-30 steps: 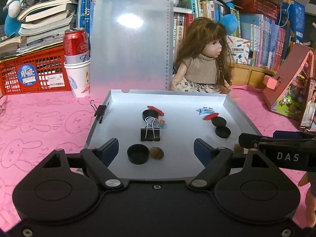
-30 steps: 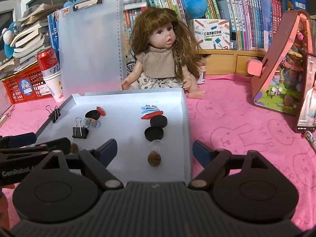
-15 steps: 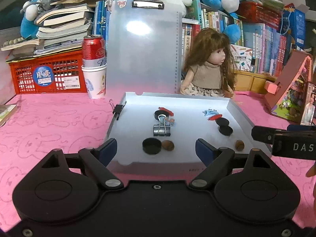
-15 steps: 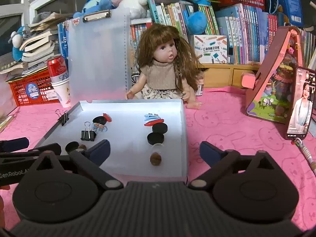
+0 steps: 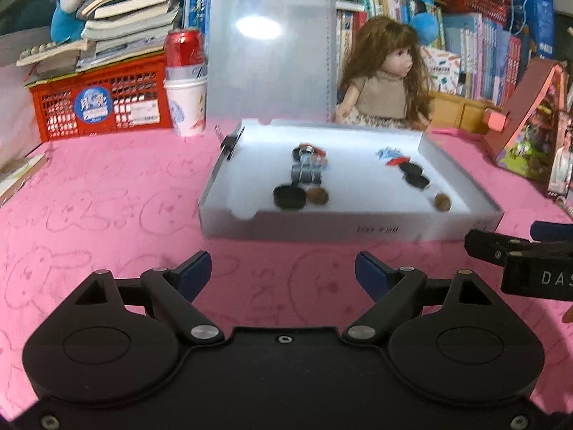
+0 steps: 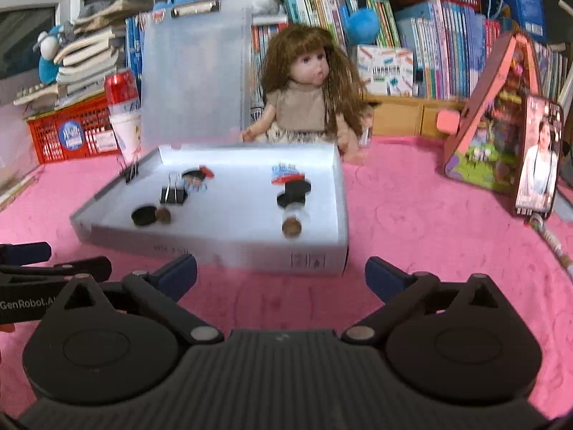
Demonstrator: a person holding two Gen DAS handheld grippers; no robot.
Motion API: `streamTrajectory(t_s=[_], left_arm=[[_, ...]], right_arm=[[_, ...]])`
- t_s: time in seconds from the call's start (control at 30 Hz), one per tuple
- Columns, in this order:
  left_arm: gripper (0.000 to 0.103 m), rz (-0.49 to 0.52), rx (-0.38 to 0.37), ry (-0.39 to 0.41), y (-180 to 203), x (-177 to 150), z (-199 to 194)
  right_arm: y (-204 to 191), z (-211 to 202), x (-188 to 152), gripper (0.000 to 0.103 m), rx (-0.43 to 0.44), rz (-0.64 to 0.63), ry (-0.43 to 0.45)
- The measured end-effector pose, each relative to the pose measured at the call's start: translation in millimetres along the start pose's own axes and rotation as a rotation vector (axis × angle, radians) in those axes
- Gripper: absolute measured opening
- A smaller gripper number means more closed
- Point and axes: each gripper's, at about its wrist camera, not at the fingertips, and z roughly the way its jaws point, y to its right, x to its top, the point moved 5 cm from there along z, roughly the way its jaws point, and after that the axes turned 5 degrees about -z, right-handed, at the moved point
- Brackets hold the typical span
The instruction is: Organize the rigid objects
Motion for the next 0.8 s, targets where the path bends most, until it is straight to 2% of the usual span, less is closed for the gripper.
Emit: streamTrajectory(t_s=[0.33, 0.6, 0.8], left_arm=[[0.088, 0.001, 0.039, -0.034, -7.0, -19.0, 11.4], [0.093, 0.004, 0.052, -0.039, -7.0, -21.4, 11.9], [0.102, -0.003, 0.063, -0.048, -7.8, -22.0, 13.7]], right_arm=[[-0.7, 11.4, -22.7, 0.103, -0.019, 0.026, -0.067], [-6.2, 17.9, -25.9, 0.103, -0.043, -0.013, -0.112], [-5.7, 17.9, -25.7, 0.103, -0.041, -0.012, -0.113]])
